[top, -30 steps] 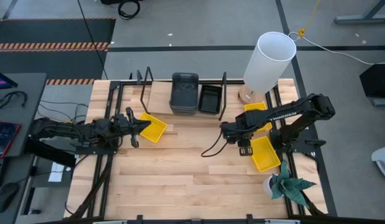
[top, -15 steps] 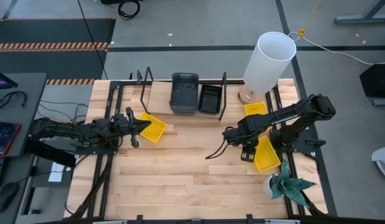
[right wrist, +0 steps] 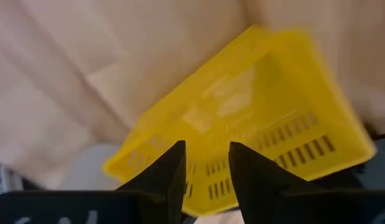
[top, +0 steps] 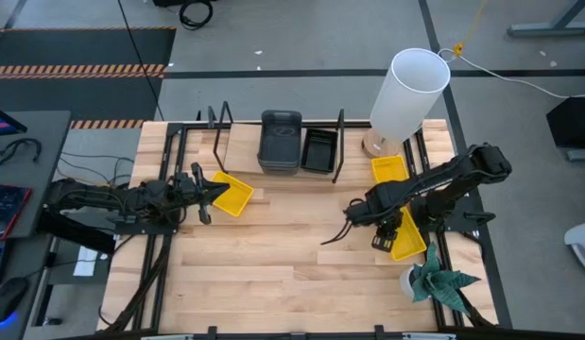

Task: Stack baskets on shelf by color
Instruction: Stack the yellow bin on the top of the yellow bin

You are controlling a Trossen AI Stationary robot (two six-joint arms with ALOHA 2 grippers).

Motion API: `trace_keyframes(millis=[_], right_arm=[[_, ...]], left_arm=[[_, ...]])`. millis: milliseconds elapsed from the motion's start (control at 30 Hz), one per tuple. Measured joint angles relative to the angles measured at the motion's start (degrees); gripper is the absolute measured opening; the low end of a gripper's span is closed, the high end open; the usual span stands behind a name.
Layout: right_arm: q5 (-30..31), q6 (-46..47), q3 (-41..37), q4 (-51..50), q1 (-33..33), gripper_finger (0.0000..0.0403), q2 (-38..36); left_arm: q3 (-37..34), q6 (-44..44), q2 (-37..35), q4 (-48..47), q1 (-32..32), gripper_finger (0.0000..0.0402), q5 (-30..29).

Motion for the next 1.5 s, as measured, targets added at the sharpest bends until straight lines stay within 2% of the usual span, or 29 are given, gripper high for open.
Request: trace_keyframes(millis=[200, 367, 667, 767, 933, 1067, 1233, 1500], right_arm=[[-2.9, -1.6, 0.8, 0.6, 3.2, 0.0120, -0.1], [-2.8, -2.6, 0.8, 1.2, 9.5, 0.0121, -0.1], [-1.6, -2.7, 0.8, 7.9, 18.5, 0.0150, -0.1], [0.7, -2.7, 0.8, 10.2, 19.3, 0.0163, -0.1], [4.7, -3.3, 0.8, 7.9, 19.5, 0.0173, -0.1], [4.3, -3.3, 0.8, 5.2, 19.4, 0.0171, -0.1], [0.1, -2.7, 0.8, 8.8, 20.0, 0.0170, -0.1], [0.5, -0.1, 0.8, 9.4, 20.4, 0.0170, 1.3]], left_arm=[[0.0, 0.0, 0.0, 0.0, 0.0, 0.0025, 0.0], [0.0, 0.0, 0.0, 0.0, 0.0, 0.0030, 0.0], [0.0, 0.0, 0.0, 0.0, 0.0, 0.0033, 0.0], [0.0, 0.0, 0.0, 0.0, 0.0, 0.0029, 0.0], [0.0, 0.0, 0.0, 0.0, 0.0, 0.0025, 0.0], [0.0, 0.0, 0.0, 0.0, 0.0, 0.0029, 0.0], [0.0, 0.0, 0.0, 0.0, 0.0, 0.0036, 0.0], [0.0, 0.0, 0.0, 0.0, 0.0, 0.0028, 0.0]])
